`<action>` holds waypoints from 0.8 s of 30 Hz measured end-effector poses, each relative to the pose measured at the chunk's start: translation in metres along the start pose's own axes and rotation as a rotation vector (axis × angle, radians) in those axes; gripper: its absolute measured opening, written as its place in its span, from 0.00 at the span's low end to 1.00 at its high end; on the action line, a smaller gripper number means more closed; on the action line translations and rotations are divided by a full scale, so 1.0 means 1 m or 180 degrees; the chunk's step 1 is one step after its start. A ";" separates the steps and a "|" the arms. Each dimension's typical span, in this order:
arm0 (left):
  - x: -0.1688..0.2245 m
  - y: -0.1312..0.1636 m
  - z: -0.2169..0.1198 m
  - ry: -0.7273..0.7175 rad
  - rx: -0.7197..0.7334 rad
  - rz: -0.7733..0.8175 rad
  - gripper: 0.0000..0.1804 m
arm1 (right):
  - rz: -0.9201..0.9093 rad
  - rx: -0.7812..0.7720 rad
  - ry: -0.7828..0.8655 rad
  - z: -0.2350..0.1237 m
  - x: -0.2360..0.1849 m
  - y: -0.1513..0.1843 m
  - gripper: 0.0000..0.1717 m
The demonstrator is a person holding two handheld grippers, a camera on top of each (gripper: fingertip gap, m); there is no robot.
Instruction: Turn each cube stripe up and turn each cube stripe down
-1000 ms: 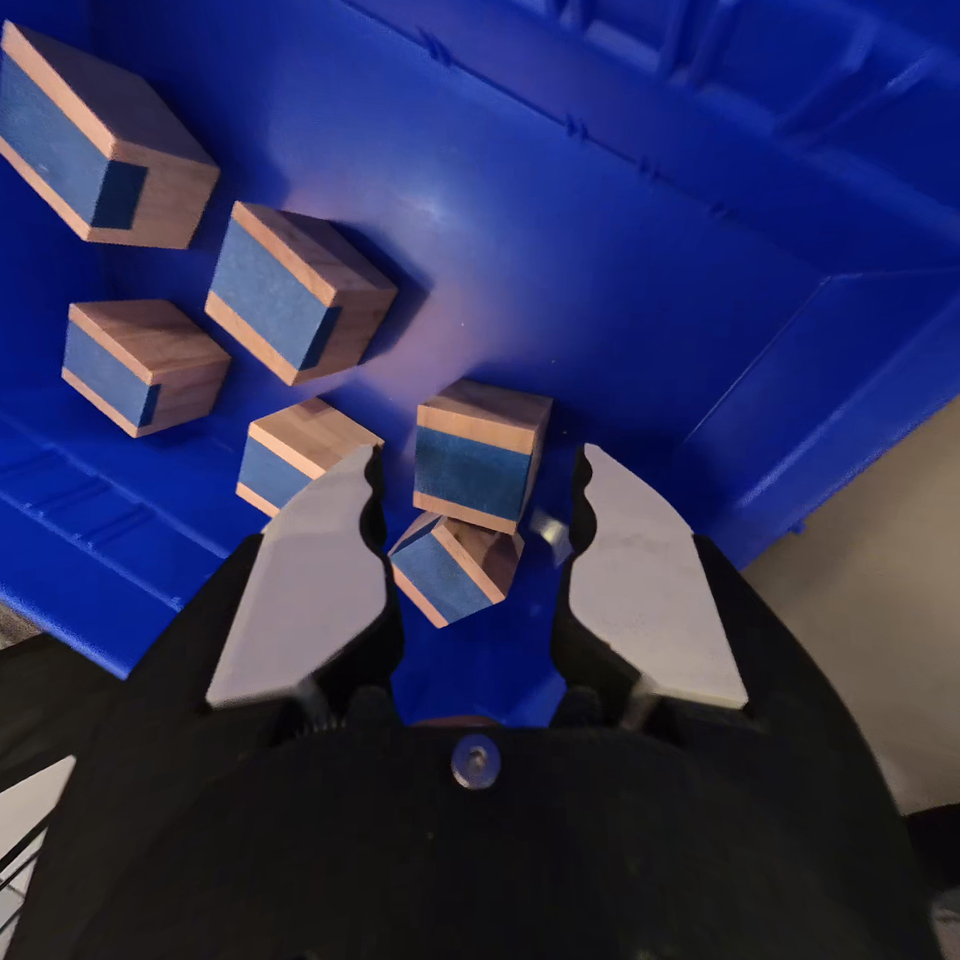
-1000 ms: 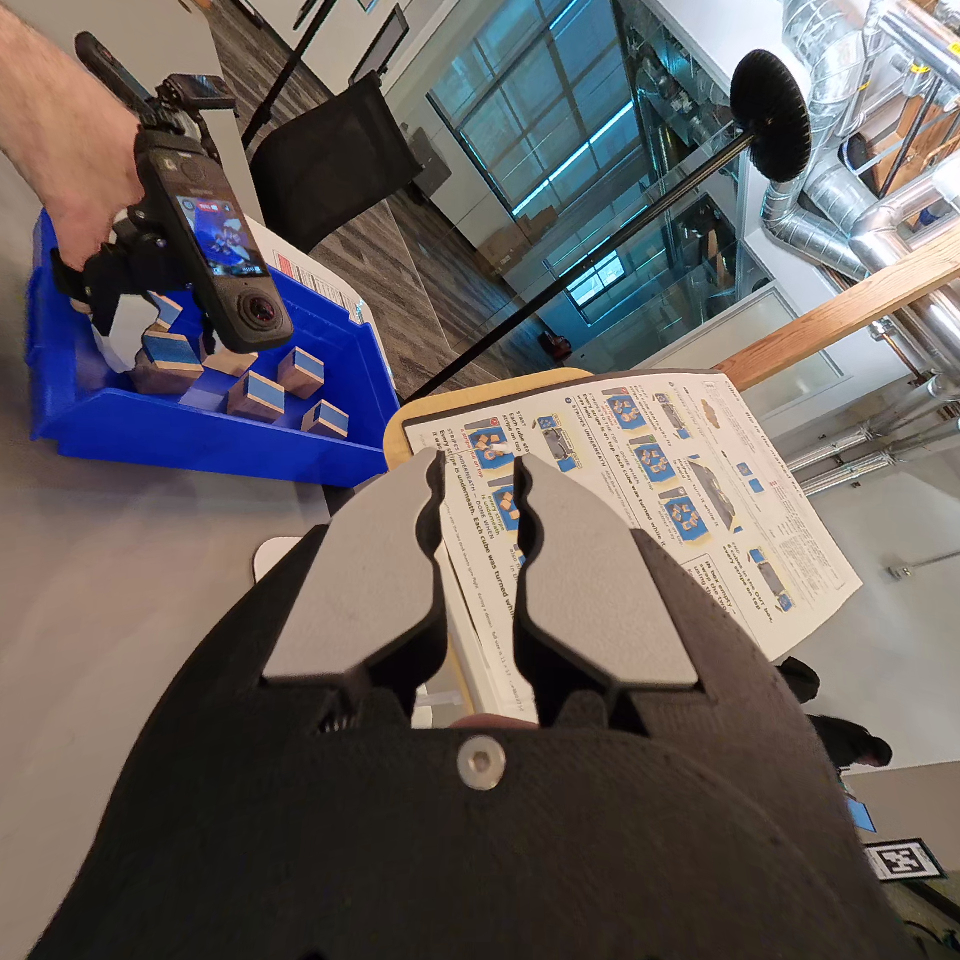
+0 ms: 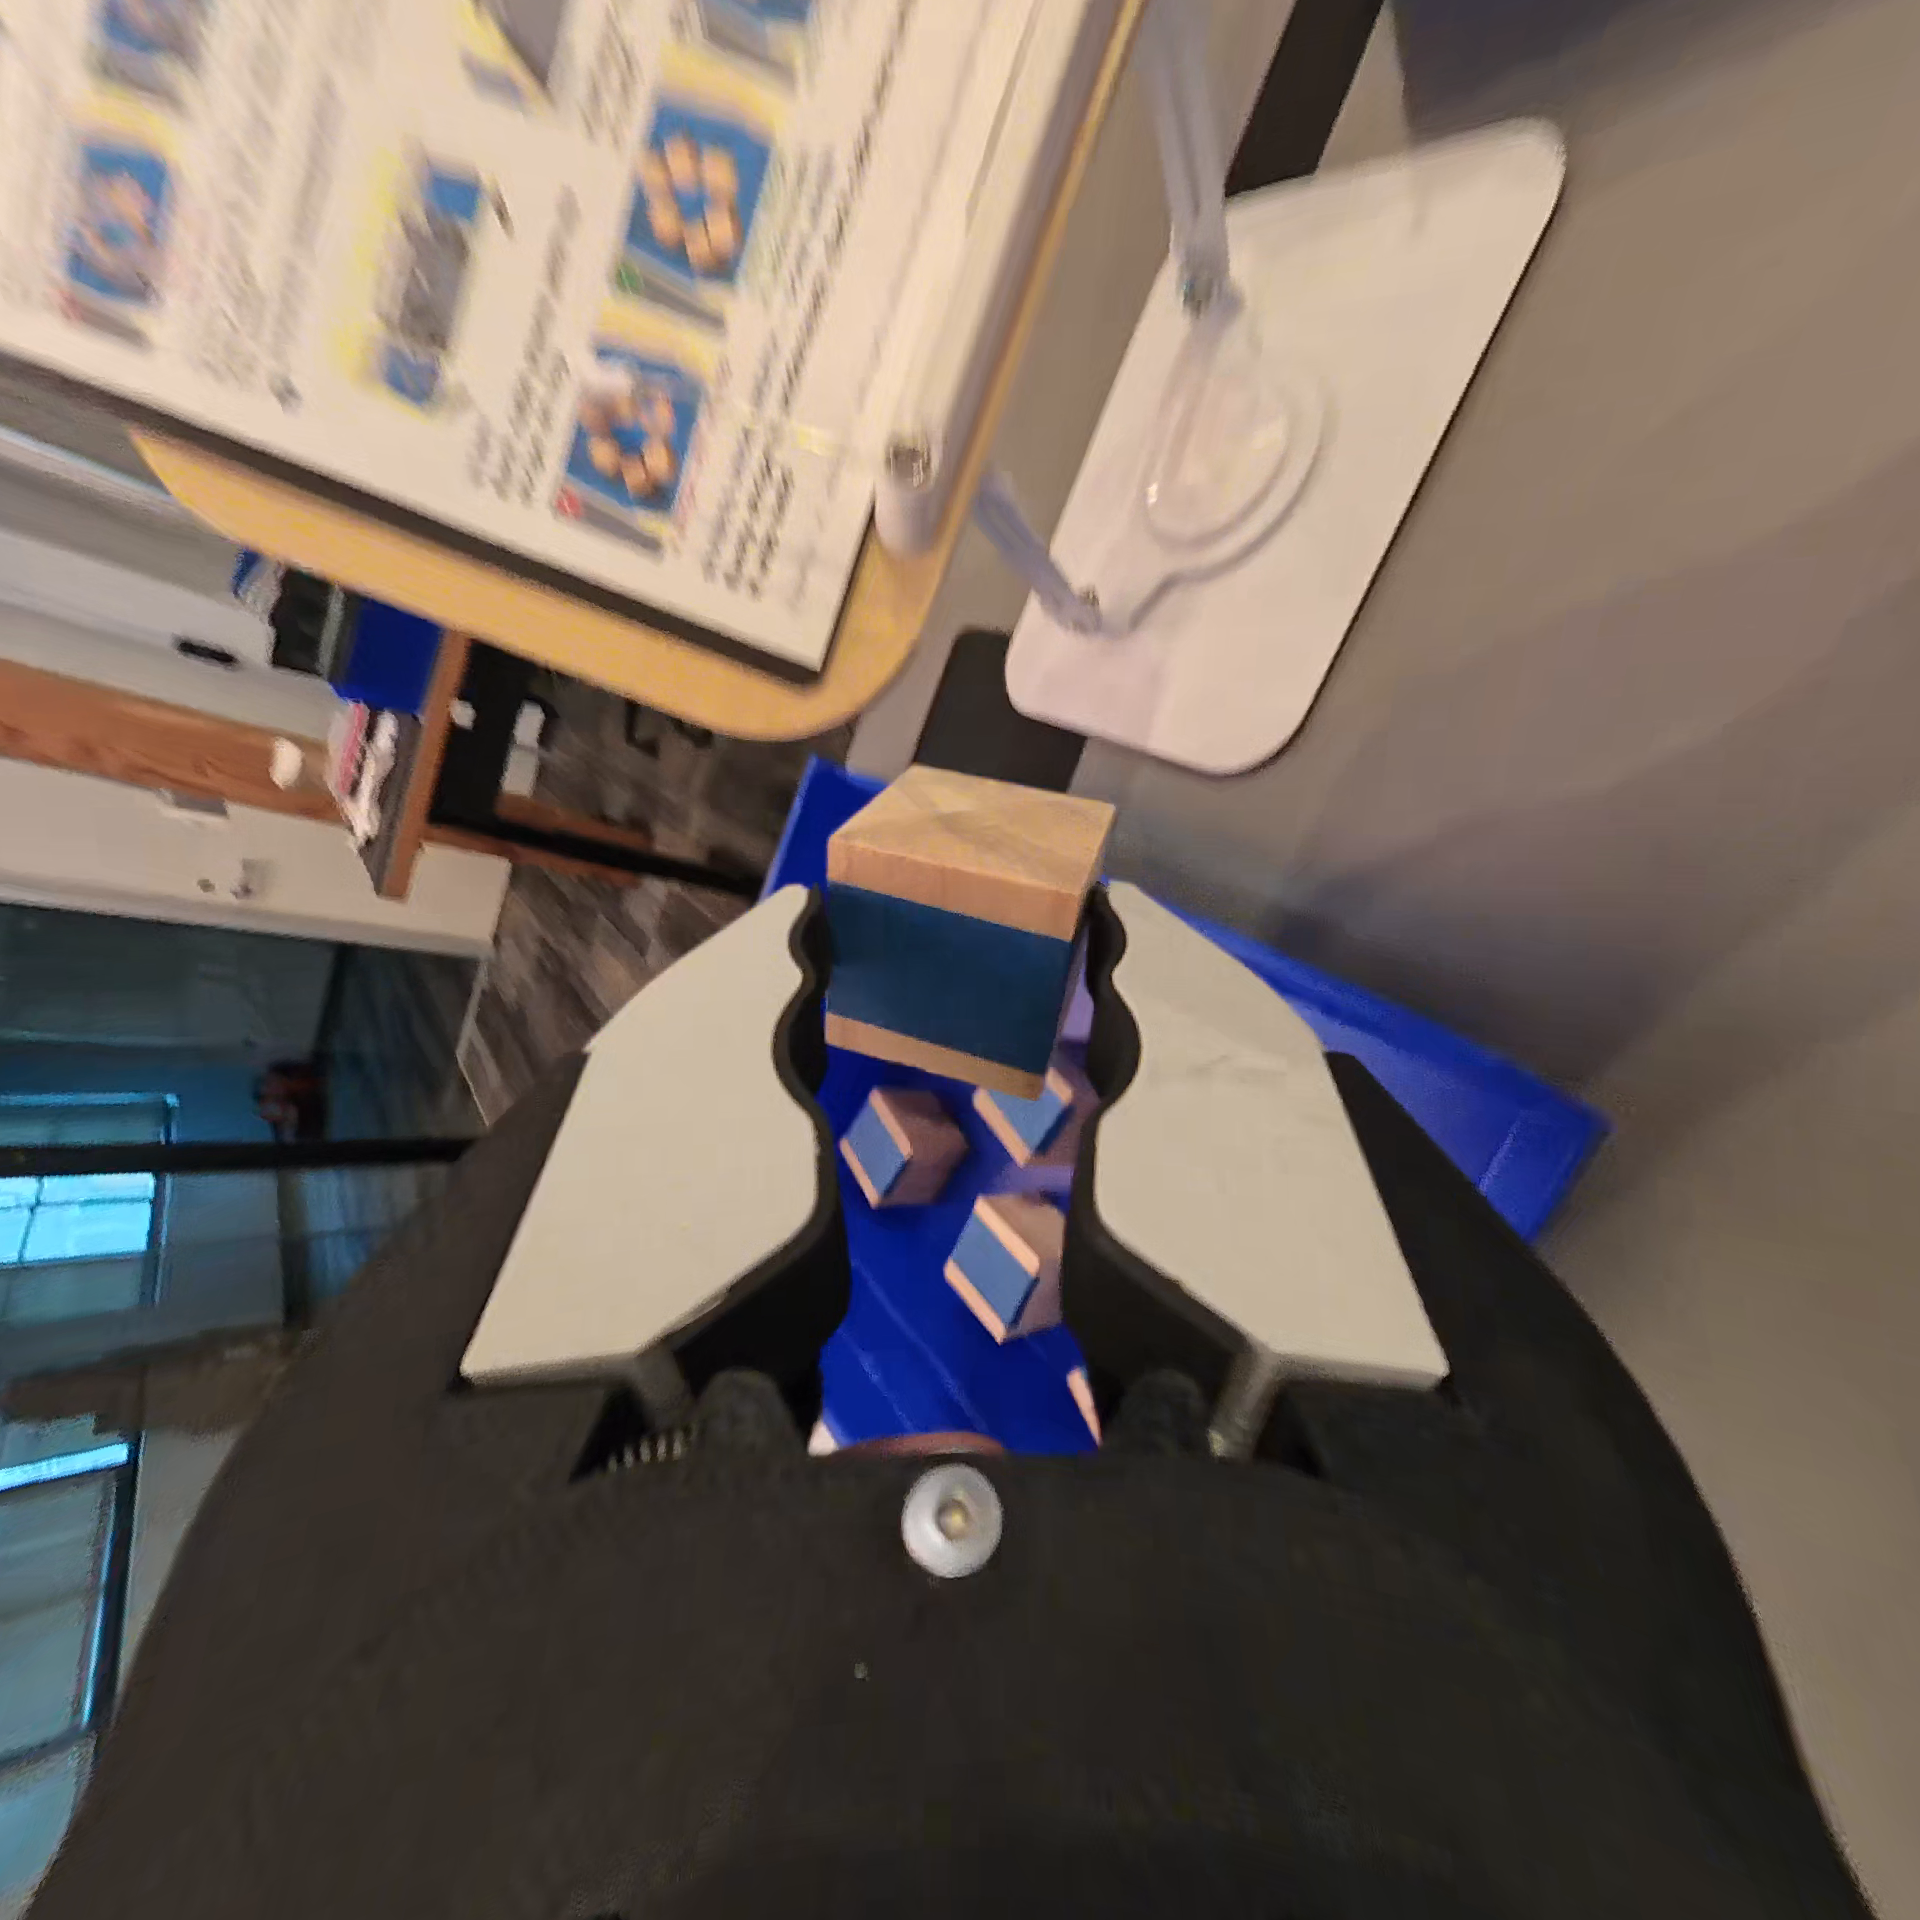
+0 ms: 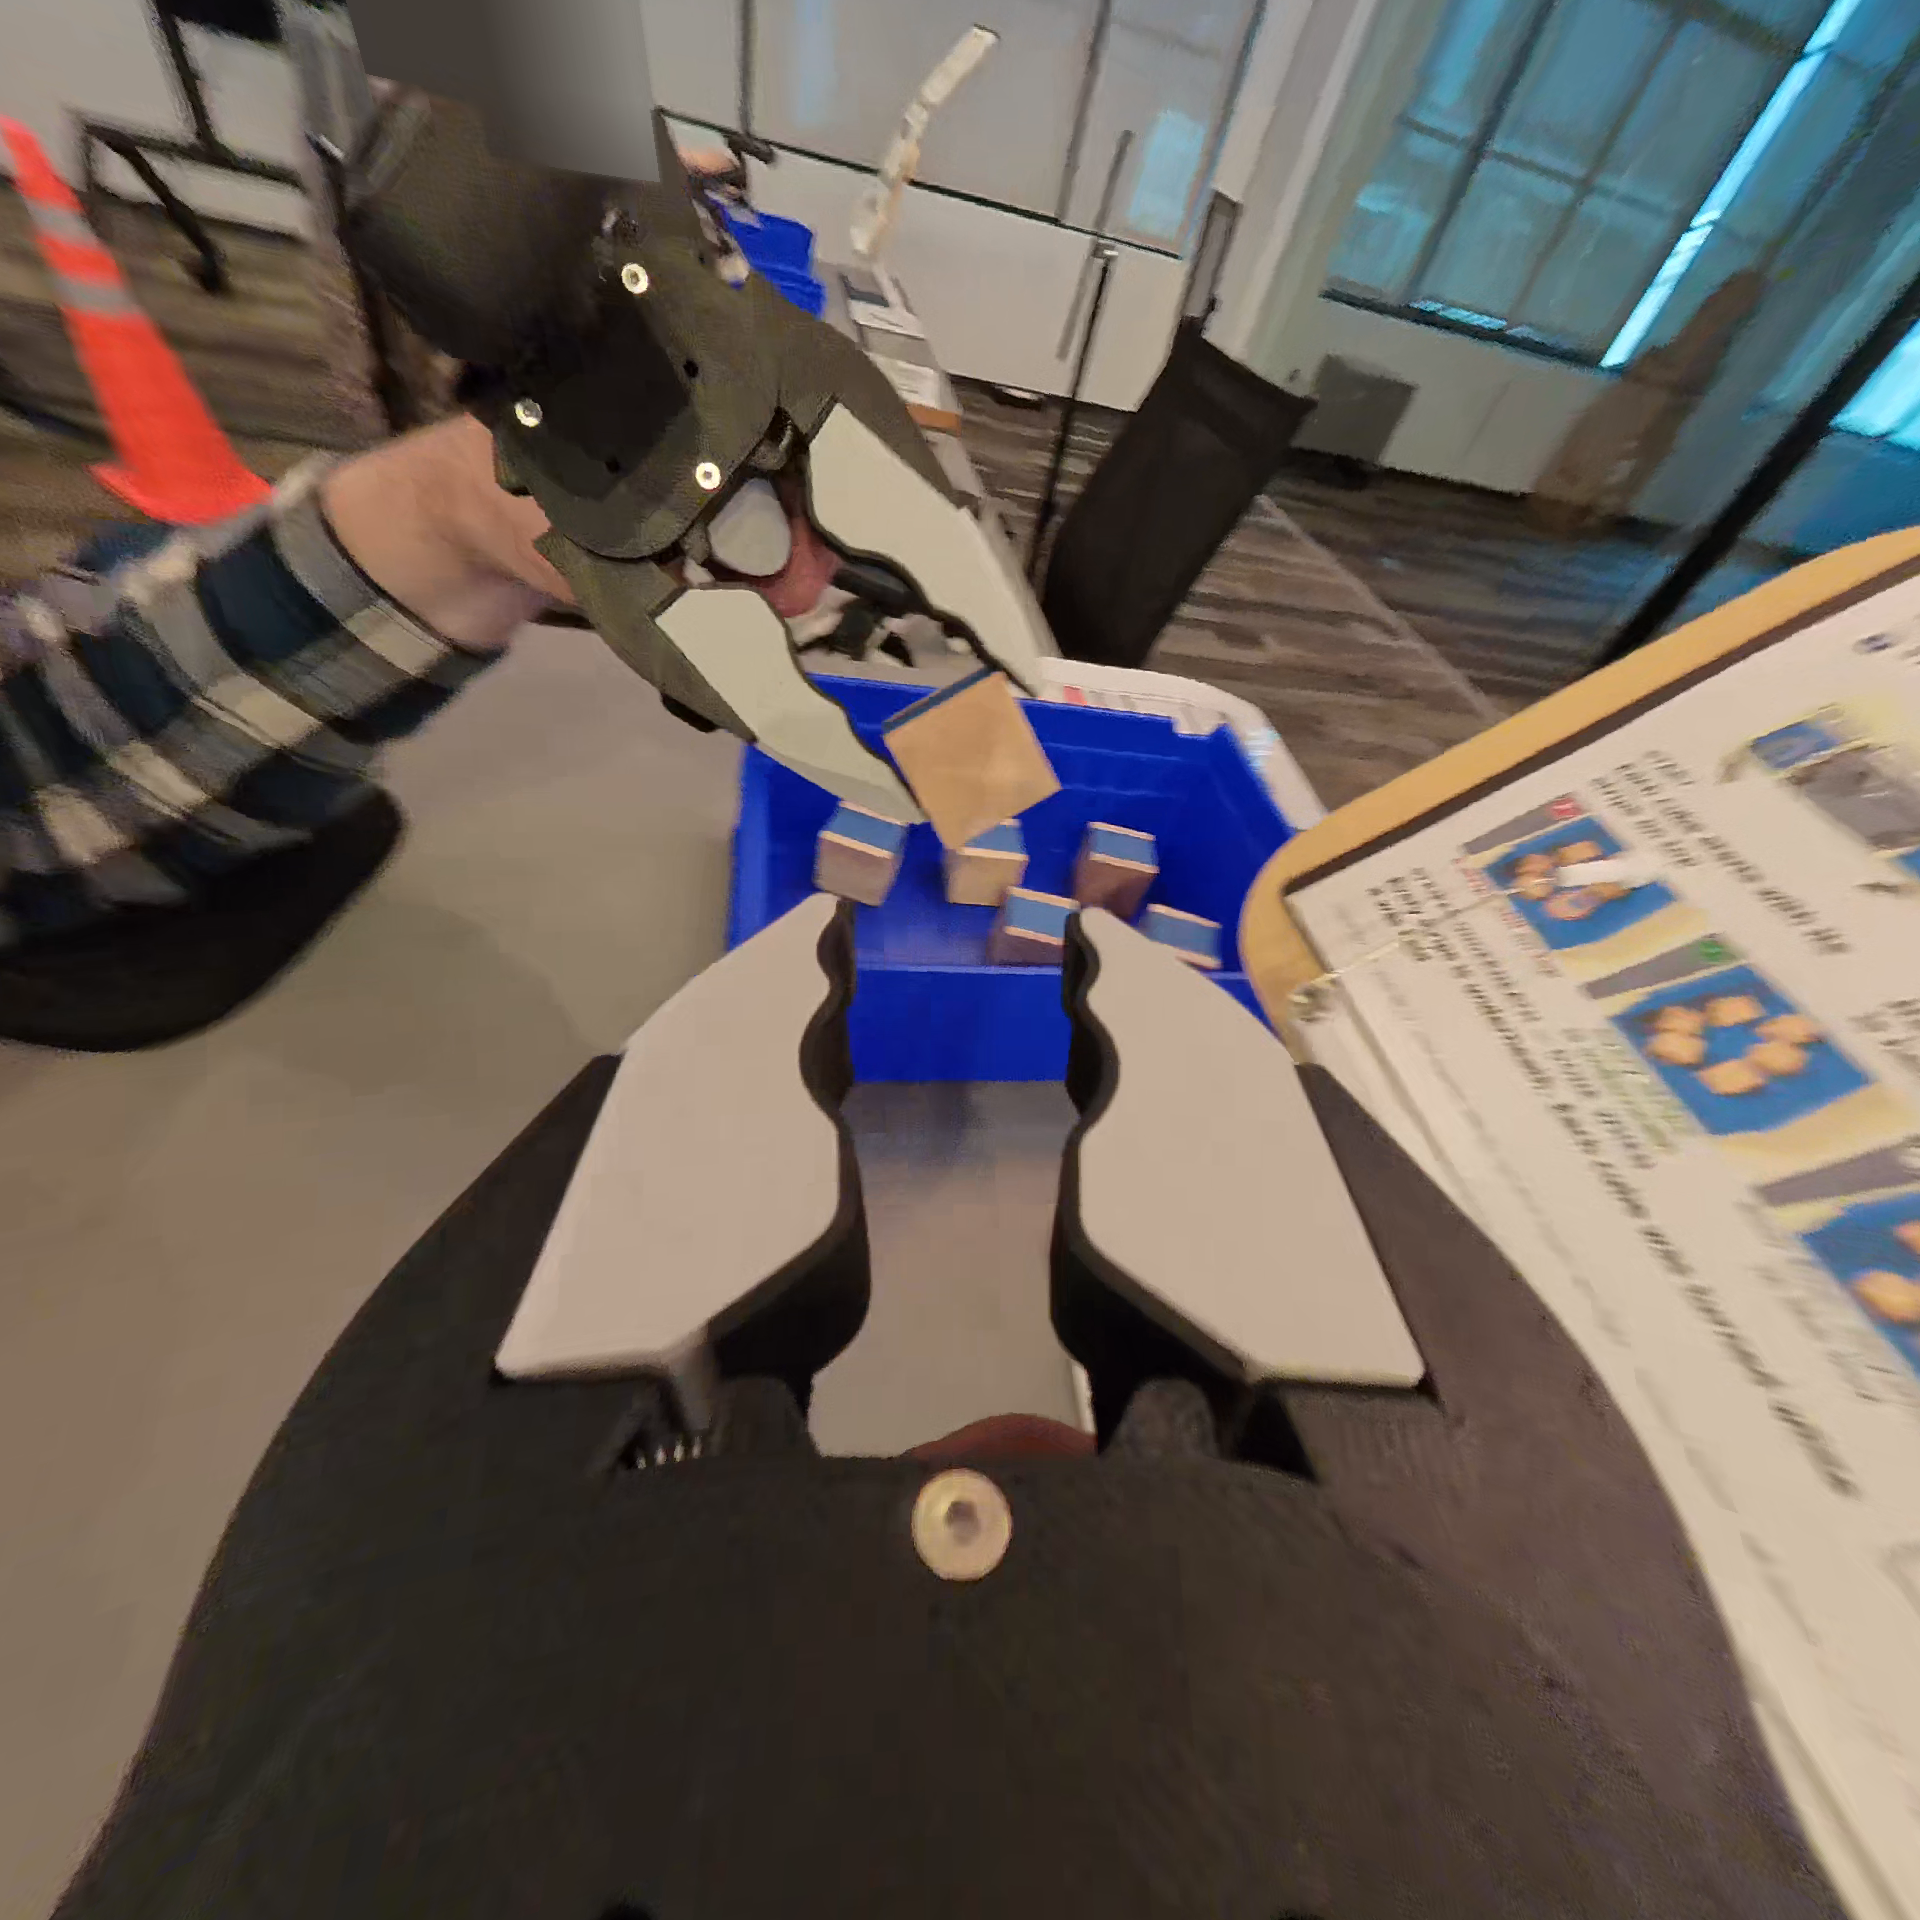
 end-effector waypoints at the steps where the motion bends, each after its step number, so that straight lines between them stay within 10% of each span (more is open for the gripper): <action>1: 0.001 -0.010 -0.004 -0.0039 0.0140 0.0031 0.26 | 0.0142 0.0012 -0.0149 0.002 -0.002 0.002 0.24; 8: 0.016 -0.065 -0.032 -0.0198 0.1037 0.0340 0.26 | 0.1001 0.0287 -0.1046 0.009 -0.015 0.005 0.40; 24: 0.047 -0.111 -0.043 -0.0372 0.1777 0.0733 0.26 | 0.1616 0.0719 -0.2092 0.003 -0.040 -0.005 0.37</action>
Point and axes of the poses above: each gripper's, where its closed fingertips meet, z out along the fingers, y out of its underside, x = y × z across the jaws, the point moved 4 cm from there along -z, back along the fingers, and after that the axes turned 7 degrees about y, right-handed, at the moved point
